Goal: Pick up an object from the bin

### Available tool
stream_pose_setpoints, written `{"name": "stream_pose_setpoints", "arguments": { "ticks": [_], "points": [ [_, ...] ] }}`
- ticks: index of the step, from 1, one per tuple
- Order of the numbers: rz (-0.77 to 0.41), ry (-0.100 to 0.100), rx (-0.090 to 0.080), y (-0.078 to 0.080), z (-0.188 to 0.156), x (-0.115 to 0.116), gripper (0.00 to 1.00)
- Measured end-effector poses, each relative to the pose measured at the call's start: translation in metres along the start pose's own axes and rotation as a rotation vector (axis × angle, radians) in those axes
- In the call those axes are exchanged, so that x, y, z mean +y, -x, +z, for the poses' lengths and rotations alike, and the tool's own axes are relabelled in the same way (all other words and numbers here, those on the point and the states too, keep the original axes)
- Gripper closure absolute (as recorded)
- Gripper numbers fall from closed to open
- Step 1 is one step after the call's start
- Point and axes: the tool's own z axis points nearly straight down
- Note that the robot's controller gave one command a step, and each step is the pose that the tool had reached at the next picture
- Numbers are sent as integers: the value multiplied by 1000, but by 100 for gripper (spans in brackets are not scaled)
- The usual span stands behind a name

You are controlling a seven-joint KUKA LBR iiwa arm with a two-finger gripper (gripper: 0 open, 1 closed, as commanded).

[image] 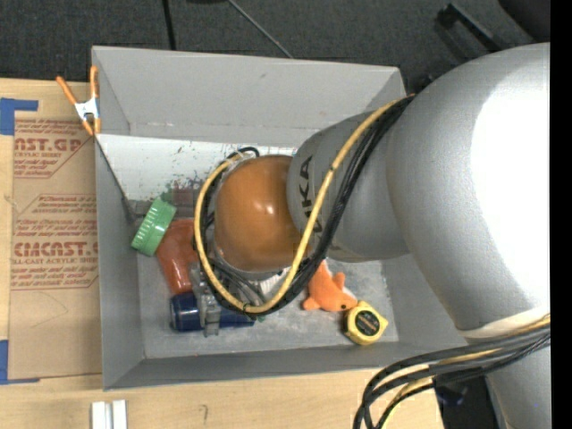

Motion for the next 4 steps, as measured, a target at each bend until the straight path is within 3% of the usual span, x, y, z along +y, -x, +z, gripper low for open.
{"name": "stream_pose_setpoints", "arguments": {
  "ticks": [1, 2, 3, 4],
  "points": [
    [0, 0, 0, 0, 0, 0, 100],
    [-8, -8, 19, -6, -31, 1, 100],
    [-26, -13, 27, 8, -55, 1, 0],
    [-26, -13, 27, 7, -55, 1, 0]
  ]
}}
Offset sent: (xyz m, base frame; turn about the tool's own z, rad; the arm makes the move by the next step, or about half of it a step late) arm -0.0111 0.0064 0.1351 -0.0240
